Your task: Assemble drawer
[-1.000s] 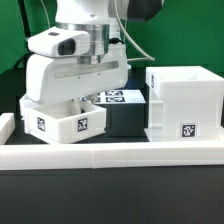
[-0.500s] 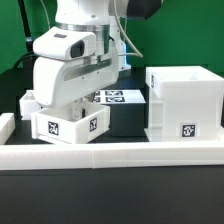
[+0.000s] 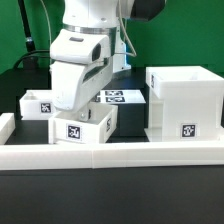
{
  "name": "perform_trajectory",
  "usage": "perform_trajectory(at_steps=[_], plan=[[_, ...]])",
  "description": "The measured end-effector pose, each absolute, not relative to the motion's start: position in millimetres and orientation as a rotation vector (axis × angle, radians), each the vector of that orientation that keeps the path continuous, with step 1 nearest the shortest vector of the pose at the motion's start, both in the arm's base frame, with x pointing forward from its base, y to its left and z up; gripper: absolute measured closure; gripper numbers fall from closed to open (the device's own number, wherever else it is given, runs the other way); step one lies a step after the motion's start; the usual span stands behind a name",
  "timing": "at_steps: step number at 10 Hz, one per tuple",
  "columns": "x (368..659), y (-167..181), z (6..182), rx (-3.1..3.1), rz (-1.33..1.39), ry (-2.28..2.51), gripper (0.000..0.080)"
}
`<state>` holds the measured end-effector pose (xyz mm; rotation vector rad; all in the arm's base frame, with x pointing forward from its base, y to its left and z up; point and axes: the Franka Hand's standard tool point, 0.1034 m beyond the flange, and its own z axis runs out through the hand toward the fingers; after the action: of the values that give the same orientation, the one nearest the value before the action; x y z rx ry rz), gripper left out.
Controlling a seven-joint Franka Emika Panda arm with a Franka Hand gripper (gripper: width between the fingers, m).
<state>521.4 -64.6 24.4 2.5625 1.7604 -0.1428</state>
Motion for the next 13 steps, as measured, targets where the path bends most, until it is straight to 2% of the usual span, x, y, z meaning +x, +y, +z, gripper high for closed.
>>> perform_trajectory(at_steps=[6,13], plan=[[515.9,-69.8,20.7,2.277,-0.183,2.122,0.0757],[517.0,-61.0,14.8,2.278,-0.080,2.040,0.0757]])
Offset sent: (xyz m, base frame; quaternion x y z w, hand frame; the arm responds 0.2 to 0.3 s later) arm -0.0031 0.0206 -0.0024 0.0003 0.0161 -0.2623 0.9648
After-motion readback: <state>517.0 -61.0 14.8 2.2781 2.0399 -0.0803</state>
